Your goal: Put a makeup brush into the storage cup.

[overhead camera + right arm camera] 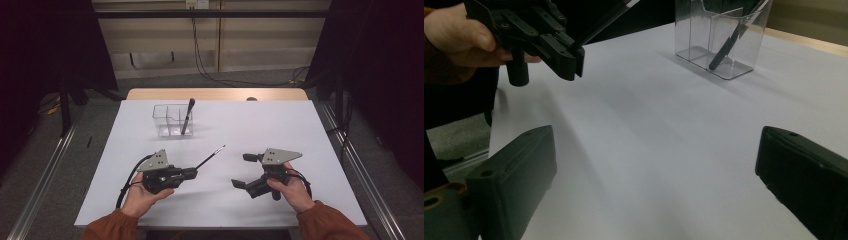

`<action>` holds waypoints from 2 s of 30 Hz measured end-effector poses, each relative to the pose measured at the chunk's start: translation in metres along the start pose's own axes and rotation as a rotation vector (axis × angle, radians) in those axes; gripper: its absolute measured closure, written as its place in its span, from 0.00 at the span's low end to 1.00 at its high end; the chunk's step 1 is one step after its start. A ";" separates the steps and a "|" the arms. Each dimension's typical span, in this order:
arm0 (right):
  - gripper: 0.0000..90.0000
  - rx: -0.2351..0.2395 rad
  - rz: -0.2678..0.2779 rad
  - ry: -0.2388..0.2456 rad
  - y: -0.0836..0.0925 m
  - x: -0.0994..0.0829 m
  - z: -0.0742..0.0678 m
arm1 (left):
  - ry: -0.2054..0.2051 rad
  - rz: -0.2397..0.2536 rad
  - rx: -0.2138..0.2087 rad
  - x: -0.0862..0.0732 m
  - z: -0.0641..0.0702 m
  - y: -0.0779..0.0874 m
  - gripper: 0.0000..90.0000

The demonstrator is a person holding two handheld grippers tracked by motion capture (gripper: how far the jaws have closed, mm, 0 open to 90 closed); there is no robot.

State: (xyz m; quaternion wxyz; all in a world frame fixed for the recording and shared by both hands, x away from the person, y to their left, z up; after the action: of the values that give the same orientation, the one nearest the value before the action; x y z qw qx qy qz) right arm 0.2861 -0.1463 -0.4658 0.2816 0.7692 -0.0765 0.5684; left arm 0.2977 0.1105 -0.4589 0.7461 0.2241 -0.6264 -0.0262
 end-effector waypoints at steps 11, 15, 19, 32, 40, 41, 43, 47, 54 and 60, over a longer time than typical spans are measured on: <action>0.11 0.074 0.098 -0.012 0.003 0.014 -0.004 | -0.021 0.037 -0.016 0.016 0.006 -0.016 0.95; 0.11 0.102 0.118 0.002 0.004 0.019 -0.007 | -0.028 0.035 -0.035 0.021 0.008 -0.025 0.95; 0.10 0.114 0.130 0.009 0.002 0.023 -0.011 | -0.034 0.035 -0.044 0.020 0.010 -0.029 0.95; 0.38 0.136 0.151 -0.008 -0.009 0.030 -0.013 | -0.043 0.025 -0.071 0.014 0.017 -0.034 0.95; 0.61 0.153 0.162 -0.038 -0.007 0.031 -0.009 | -0.043 -0.005 -0.085 0.009 0.018 -0.038 0.95; 0.62 0.154 0.166 -0.050 -0.007 0.030 -0.008 | -0.040 -0.004 -0.085 0.009 0.018 -0.038 0.95; 0.67 0.164 0.162 -0.059 -0.008 0.029 -0.007 | -0.044 -0.009 -0.087 0.008 0.018 -0.040 0.95; 0.73 0.178 0.165 -0.074 -0.007 0.029 -0.005 | -0.052 -0.009 -0.082 0.009 0.018 -0.038 0.95; 0.78 0.184 0.172 -0.080 -0.009 0.029 -0.006 | -0.062 -0.038 -0.091 0.005 0.019 -0.042 0.95; 0.86 0.198 0.171 -0.098 -0.009 0.028 -0.005 | -0.060 -0.055 -0.095 0.001 0.020 -0.046 0.94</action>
State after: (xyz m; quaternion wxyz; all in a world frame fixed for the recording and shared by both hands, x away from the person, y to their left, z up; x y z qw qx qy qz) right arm 0.2953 -0.1304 -0.4423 0.1508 0.8107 -0.0993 0.5569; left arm 0.2900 0.0627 -0.4725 0.7356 0.2048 -0.6403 -0.0831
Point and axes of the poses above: each handheld gripper's, and its own axes: y roughly backward along the jaws, x roughly out of its top, z roughly to its right, the point moved 5 cm from there along -y, roughly forward along the jaws, and after that the axes turned 3 degrees about -y, right-handed, at the moved point
